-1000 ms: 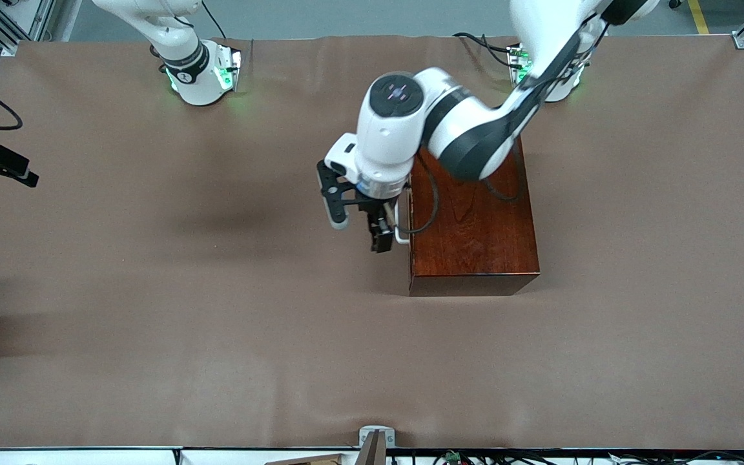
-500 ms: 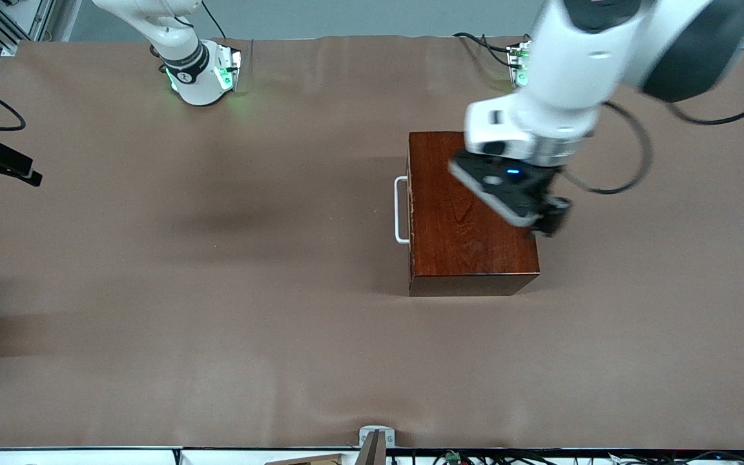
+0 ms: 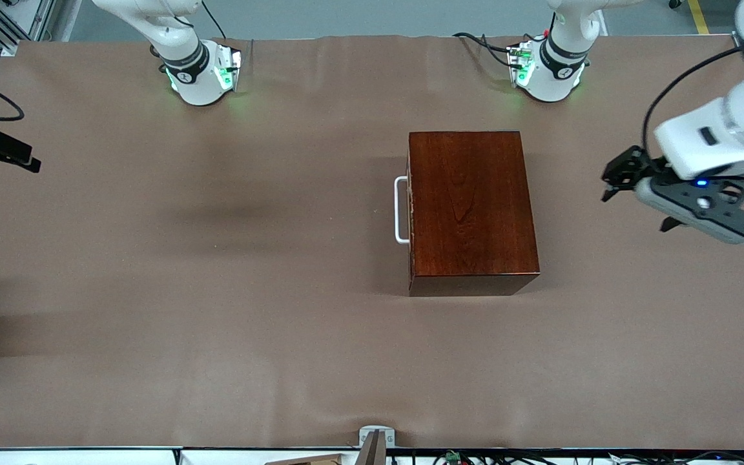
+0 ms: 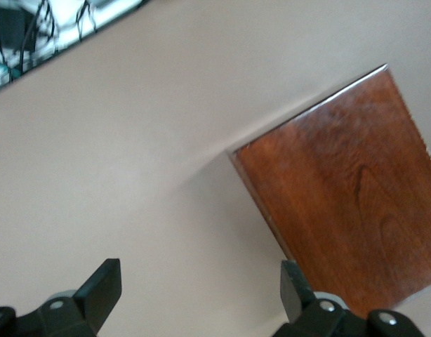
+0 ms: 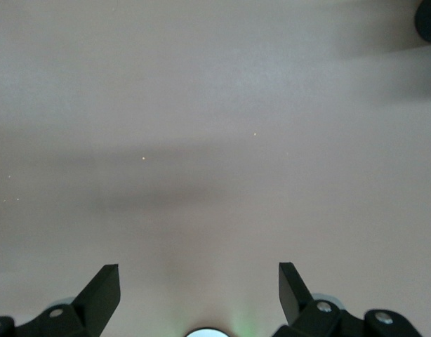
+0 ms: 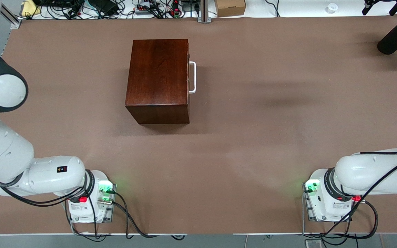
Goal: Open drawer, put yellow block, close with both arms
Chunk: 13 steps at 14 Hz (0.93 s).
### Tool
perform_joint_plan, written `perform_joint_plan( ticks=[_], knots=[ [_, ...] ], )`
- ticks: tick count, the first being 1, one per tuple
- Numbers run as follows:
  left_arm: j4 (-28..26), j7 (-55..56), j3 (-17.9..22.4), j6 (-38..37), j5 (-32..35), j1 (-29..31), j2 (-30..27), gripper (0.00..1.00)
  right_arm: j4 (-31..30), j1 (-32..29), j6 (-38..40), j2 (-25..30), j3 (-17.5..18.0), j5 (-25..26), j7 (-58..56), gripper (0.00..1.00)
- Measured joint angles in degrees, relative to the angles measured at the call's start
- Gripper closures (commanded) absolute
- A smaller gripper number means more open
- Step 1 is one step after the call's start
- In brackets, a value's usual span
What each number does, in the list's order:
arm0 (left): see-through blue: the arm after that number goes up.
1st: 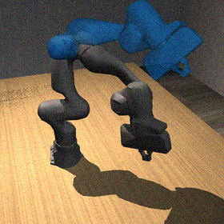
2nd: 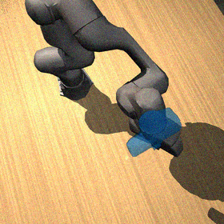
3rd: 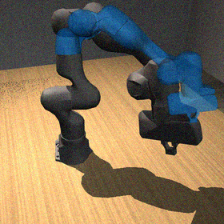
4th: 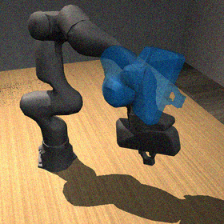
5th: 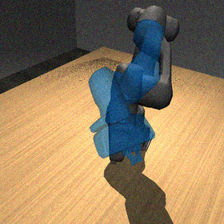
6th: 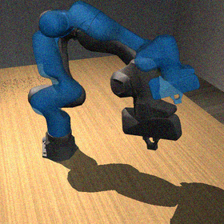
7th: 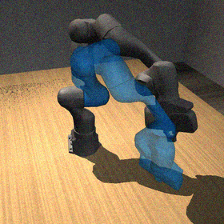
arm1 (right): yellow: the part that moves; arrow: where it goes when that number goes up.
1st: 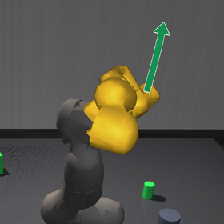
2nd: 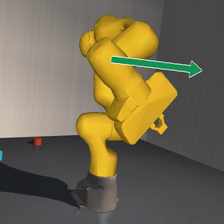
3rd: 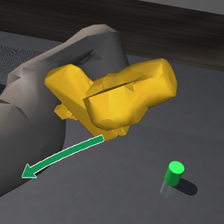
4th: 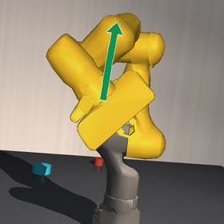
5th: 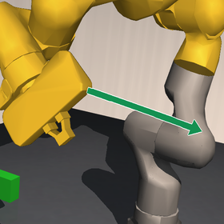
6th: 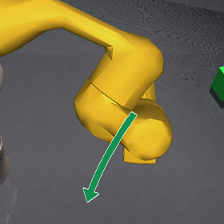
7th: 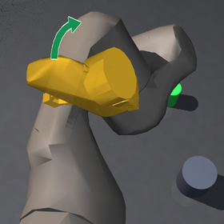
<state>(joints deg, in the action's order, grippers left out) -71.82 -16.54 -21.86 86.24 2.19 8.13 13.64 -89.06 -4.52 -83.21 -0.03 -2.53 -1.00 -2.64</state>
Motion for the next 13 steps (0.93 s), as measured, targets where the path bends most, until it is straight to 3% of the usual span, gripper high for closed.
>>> perform_joint_plan(
  ticks=[5, 10, 13],
  knots=[
    [-1.6, 13.3, -0.1, -3.3, 0.0, 0.4, -2.7, 0.00, -0.1, 0.0, 0.8, 0.7, -0.2, -0.4, 6.2, 0.00],
    [-7.3, 18.3, 1.0, -3.5, 0.0, 2.5, -7.2, 0.00, -0.1, 0.0, 0.7, 0.7, -0.2, -0.5, 0.8, 0.00],
    [-10.7, 18.4, 10.7, -3.5, 0.0, -4.0, -9.9, 0.00, -0.1, 0.0, 0.7, 0.7, -0.2, -0.5, -1.5, 0.00]
  ],
)
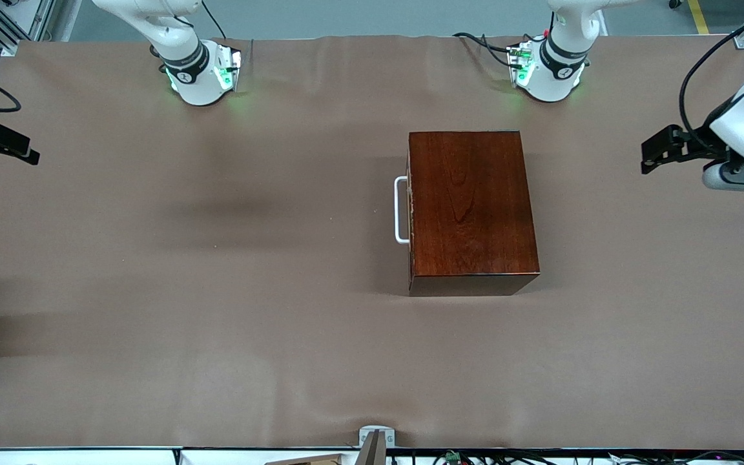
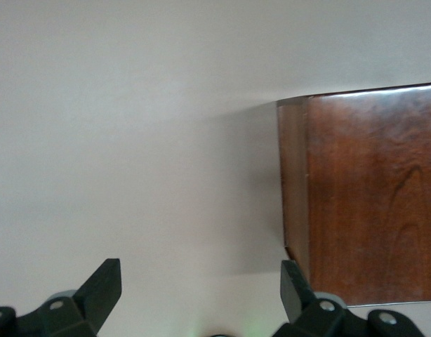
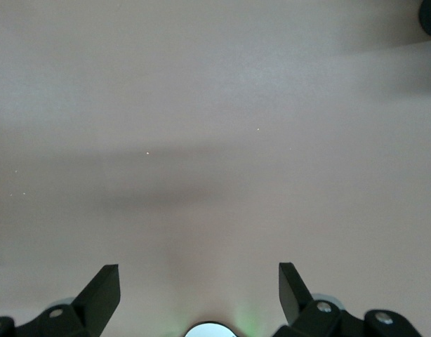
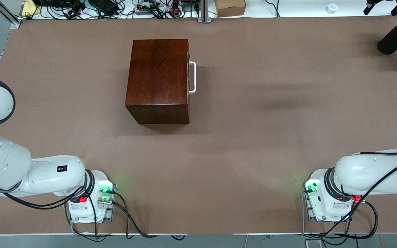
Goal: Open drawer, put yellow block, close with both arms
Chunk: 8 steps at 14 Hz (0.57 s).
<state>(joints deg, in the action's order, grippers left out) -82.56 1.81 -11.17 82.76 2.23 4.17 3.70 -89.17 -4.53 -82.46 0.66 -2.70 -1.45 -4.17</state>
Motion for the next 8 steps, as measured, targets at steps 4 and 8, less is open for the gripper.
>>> perform_joint_plan(
  ticks=[4, 8],
  knots=[
    [-6.6, 0.0, 6.9, 3.4, -0.3, -4.9, -4.9, 0.00, 0.0, 0.0, 0.0, 0.0, 0.0, 0.0, -0.7, 0.00],
    [-9.4, -0.1, 7.2, 5.1, -2.1, -4.9, -7.3, 0.00, 0.0, 0.0, 0.0, 0.0, 0.0, 0.0, -0.9, 0.00]
  ],
)
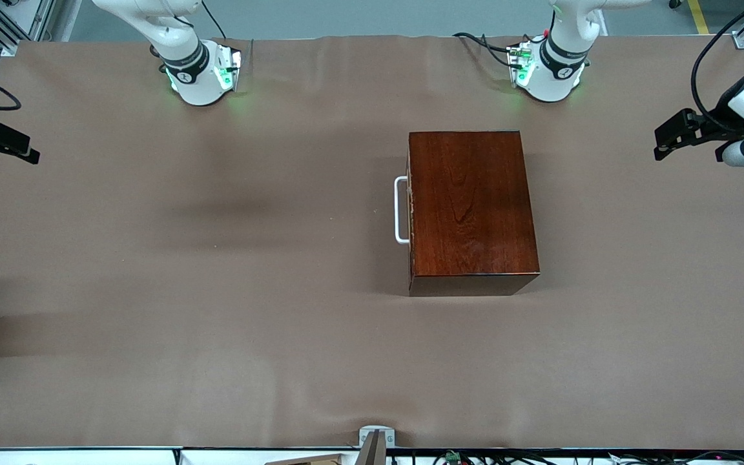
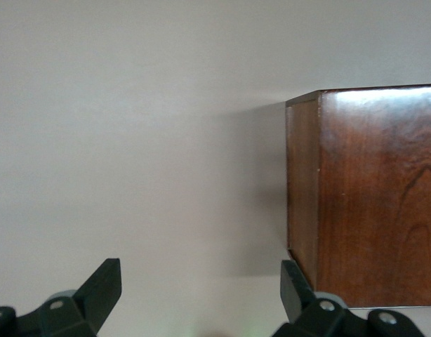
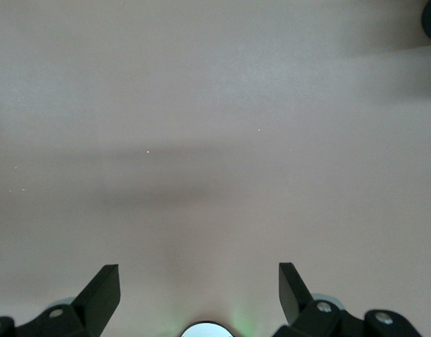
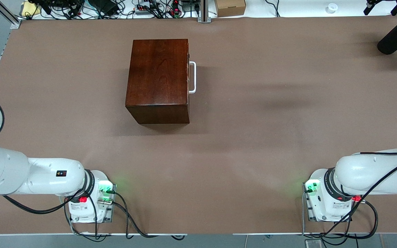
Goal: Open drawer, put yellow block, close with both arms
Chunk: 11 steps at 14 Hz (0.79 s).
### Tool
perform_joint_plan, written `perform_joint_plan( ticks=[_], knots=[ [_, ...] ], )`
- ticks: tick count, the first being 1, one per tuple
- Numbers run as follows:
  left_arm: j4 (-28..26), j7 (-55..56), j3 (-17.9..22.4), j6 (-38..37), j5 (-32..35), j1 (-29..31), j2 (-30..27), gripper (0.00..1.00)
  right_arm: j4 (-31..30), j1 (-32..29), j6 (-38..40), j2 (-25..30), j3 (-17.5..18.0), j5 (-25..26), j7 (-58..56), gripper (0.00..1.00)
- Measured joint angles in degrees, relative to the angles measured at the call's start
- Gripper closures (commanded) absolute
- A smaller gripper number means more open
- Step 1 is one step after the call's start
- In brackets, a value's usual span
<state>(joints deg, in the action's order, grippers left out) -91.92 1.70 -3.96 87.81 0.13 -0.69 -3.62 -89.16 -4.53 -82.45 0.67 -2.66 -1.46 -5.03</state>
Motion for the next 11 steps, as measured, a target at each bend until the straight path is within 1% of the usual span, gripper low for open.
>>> perform_joint_plan(
  ticks=[11],
  knots=[
    [-0.2, 0.2, 0.5, 0.3, -0.2, 0.3, 0.0, 0.00, 0.0, 0.0, 0.0, 0.0, 0.0, 0.0, 0.0, 0.00]
  ],
)
